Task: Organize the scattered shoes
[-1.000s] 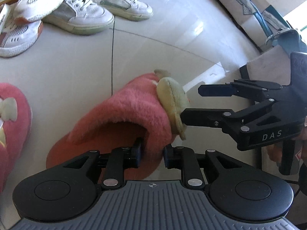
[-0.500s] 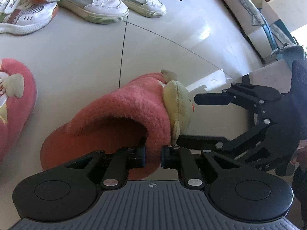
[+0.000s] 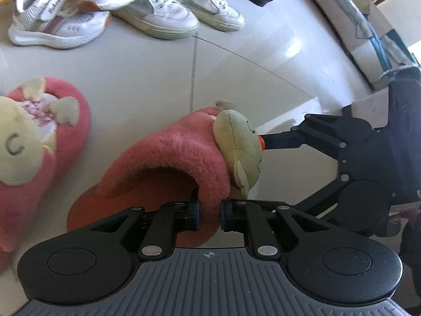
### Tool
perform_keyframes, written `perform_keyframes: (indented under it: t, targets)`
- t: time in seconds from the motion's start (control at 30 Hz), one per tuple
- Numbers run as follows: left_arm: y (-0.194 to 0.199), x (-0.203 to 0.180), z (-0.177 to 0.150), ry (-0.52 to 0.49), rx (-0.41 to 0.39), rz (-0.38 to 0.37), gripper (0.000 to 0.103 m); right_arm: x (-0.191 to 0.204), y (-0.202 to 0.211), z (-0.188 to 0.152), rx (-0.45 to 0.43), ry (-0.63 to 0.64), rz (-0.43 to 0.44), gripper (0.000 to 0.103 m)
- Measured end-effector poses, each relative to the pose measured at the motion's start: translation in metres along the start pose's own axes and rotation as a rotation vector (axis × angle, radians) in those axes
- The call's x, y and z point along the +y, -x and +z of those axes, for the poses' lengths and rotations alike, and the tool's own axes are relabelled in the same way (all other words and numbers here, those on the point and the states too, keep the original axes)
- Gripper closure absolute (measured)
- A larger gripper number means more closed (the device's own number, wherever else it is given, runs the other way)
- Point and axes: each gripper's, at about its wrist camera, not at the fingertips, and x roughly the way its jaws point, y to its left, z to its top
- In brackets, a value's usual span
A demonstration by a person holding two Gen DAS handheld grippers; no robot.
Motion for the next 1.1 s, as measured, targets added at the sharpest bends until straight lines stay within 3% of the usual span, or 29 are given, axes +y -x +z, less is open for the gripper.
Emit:
perform_keyframes:
  t: [0.5, 0.7, 0.9, 1.1]
  targets:
    - [0.044, 0.046, -0.042, 0.093, 0.036, 0.078, 0.090, 0.034, -0.019, 0.012, 0.005, 0.046, 0.063, 0.019]
    - [0.060, 0.061, -0.061, 0.146, 0.016, 0.105, 0.090, 0.053, -0.027, 0.018, 0.005, 0.096, 0.093, 0.019]
    - [0.069, 0.065, -0.073, 0.130, -0.024, 0.162, 0.089, 0.066, -0.032, 0.024, -0.005, 0.119, 0.111, 0.019]
    - [0.077, 0.069, -0.077, 0.148, -0.028, 0.166, 0.084, 0.073, -0.038, 0.025, 0.006, 0.124, 0.121, 0.019]
